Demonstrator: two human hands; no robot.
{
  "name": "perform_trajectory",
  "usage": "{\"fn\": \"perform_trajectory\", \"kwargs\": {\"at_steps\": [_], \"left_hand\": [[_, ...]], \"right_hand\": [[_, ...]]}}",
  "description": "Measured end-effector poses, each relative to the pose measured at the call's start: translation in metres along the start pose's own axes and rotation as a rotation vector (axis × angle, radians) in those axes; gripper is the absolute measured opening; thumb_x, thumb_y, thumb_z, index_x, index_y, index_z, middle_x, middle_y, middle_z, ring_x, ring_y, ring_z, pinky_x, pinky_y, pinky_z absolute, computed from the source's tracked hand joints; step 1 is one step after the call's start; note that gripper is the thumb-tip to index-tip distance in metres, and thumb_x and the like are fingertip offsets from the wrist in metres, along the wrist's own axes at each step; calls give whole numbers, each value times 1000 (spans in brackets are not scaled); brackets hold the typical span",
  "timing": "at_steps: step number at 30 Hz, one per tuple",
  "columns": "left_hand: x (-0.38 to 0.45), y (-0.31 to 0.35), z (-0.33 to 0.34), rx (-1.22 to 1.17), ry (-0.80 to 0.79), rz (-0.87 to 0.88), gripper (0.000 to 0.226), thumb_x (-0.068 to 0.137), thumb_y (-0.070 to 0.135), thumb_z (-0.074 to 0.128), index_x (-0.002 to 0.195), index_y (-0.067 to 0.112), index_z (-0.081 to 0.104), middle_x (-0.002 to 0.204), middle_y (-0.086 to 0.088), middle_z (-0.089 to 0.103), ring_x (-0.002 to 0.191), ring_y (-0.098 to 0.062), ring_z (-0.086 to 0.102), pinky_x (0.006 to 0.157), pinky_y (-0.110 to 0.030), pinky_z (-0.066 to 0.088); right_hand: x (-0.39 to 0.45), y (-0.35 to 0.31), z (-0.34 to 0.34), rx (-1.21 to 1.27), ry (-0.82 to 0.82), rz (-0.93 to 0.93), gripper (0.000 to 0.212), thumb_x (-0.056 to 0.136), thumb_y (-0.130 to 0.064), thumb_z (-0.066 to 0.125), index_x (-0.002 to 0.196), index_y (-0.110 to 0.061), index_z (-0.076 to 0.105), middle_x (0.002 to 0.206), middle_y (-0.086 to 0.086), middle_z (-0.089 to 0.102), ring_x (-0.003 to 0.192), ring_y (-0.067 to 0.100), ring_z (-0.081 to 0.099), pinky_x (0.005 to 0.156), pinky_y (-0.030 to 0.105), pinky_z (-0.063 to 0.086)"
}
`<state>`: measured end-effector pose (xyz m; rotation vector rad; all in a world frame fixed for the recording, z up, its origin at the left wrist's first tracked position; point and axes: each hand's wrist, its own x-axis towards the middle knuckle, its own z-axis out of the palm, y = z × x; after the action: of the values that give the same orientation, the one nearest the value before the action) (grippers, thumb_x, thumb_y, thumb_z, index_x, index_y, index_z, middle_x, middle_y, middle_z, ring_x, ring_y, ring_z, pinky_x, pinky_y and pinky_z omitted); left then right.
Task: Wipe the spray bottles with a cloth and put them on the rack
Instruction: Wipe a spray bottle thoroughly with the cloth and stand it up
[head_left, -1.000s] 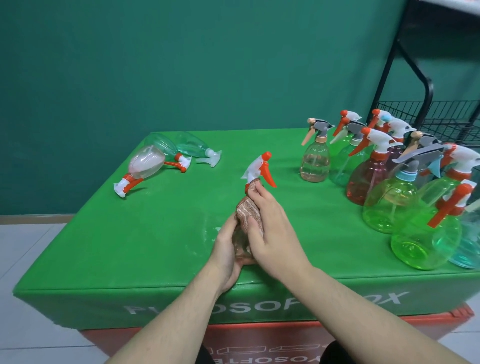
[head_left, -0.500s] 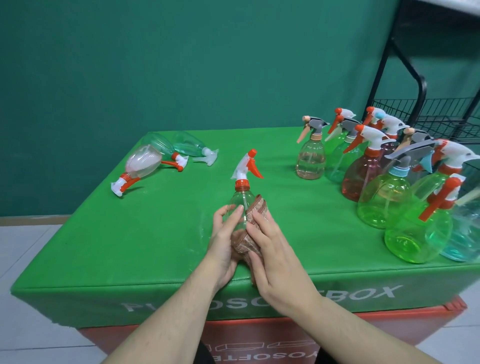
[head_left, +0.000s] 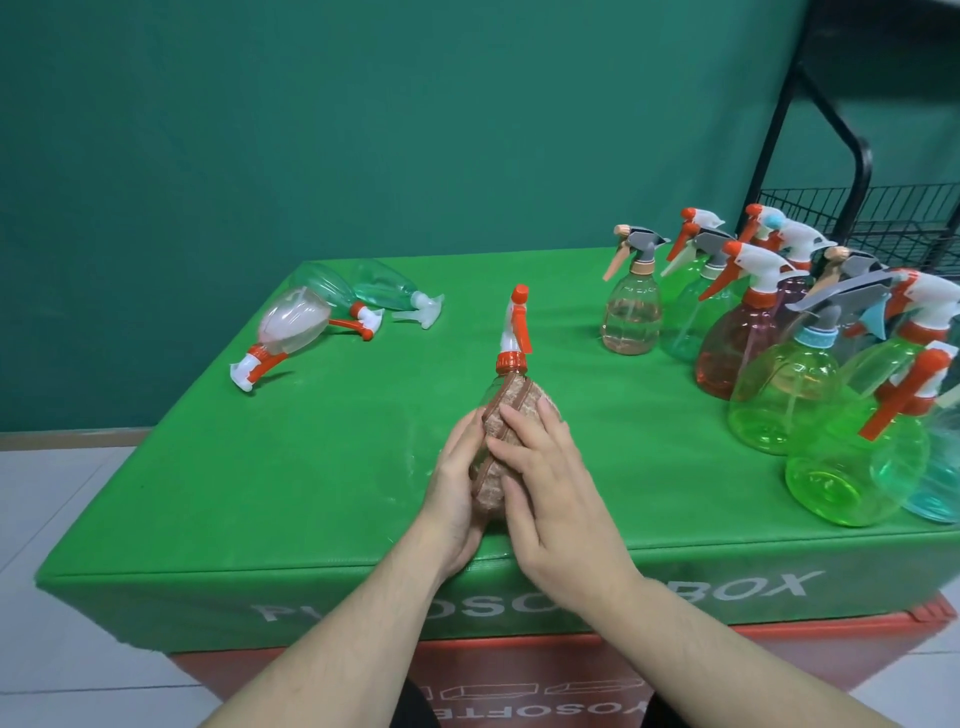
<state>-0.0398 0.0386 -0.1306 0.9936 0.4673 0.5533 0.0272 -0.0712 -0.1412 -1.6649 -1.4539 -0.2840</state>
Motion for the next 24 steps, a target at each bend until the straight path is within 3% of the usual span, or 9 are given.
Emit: {"fn": "perform_trajectory", "kwargs": {"at_steps": [2,6,9,11,14,18,21,24], "left_hand": [[1,0,0,-8,-19,17,55,88,42,58,136,15,61,126,-11,72,108,-22,72,87,-34,59],[2,-2,0,10,-41,6,47,80,47,55,120,27,67,105,-1,77,86,-14,73,68,-34,58],[2,-2,-1,23,-34,-18,46,90,48,48,126,23,64,104,-4,77,79,-18,74,59,-35,58],[3,-3,-3,5,-14,-37,44,103,41,38,133,18,62,109,-8,77,80,-21,75,59,-37,59],[2,-2,-4,2,15,-60,48,107,38,32,137,13,60,110,-11,77,80,-22,76,57,-37,59],[1,-1,-3,-33,26,-64,42,108,37,34,128,18,66,101,-4,78,81,-18,75,57,-32,58],[1,0,-2,-111,50,-74,40,107,40,42,134,18,62,116,-7,76,99,-19,75,69,-31,61],[4,-2,-3,-130,66,-26,72,92,53,66,150,15,47,139,-13,65,124,-26,66,87,-33,60]], "right_hand": [[14,1,-4,11,-3,36,39,100,-17,42,135,-14,57,159,0,39,156,20,16,124,53,22],[43,1,-11,30,-65,136,41,100,-18,41,138,-15,56,159,-3,39,154,11,19,126,38,19],[57,0,-13,81,-114,235,46,101,-20,42,147,-20,47,164,-6,30,153,5,19,126,30,17],[63,-2,-13,105,-125,275,52,99,-25,41,150,-20,44,166,-8,26,152,2,18,125,27,17],[67,-4,-10,109,-127,312,56,96,-28,39,150,-18,45,166,-6,26,152,4,20,125,26,16],[55,-8,-8,79,-112,273,53,96,-25,39,147,-18,49,161,-2,35,151,7,24,123,22,15],[40,-7,-6,37,-92,169,51,98,-18,42,148,-14,48,158,0,38,150,9,25,124,24,15],[25,-4,-4,13,-92,91,50,100,-14,42,150,-11,45,161,2,34,154,14,19,126,31,14]]}}
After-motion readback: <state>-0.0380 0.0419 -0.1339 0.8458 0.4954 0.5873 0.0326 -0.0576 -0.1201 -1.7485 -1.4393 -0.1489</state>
